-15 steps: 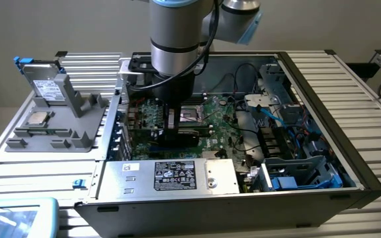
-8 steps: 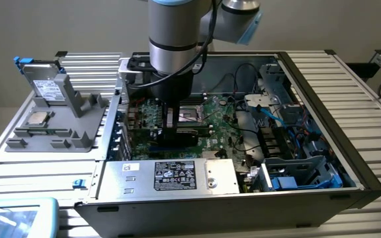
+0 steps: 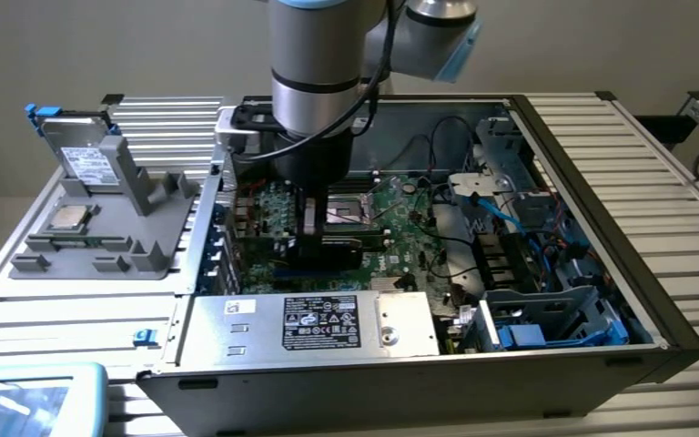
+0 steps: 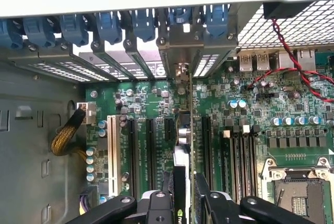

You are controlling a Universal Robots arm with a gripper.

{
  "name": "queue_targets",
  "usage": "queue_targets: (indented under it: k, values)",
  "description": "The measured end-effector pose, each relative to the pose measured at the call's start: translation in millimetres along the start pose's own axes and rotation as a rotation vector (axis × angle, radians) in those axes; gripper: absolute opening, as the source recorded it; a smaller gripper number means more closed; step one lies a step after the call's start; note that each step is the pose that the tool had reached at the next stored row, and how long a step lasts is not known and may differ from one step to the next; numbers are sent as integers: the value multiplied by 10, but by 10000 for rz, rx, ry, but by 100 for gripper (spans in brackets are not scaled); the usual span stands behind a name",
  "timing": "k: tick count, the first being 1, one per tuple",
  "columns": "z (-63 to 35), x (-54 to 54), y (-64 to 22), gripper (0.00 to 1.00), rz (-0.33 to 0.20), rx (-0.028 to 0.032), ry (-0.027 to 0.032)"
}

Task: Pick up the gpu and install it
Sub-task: 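Insert the gpu into the slot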

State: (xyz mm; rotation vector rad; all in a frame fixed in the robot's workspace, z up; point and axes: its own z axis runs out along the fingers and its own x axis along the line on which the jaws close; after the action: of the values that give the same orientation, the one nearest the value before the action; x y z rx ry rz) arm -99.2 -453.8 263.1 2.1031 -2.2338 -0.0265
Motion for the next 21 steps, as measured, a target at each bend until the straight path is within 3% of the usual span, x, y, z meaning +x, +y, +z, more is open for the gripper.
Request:
queue_targets:
  k: [9,13,17,19,21]
  values:
    - [15,7,8,27,1,28,-3]
    - [32,7,8,27,4,96,-7]
    - [33,7,8,27,3,112,-27]
    - [34,8,16,27,4,115,-52]
    - [34,9,23,27,-1,139,-134]
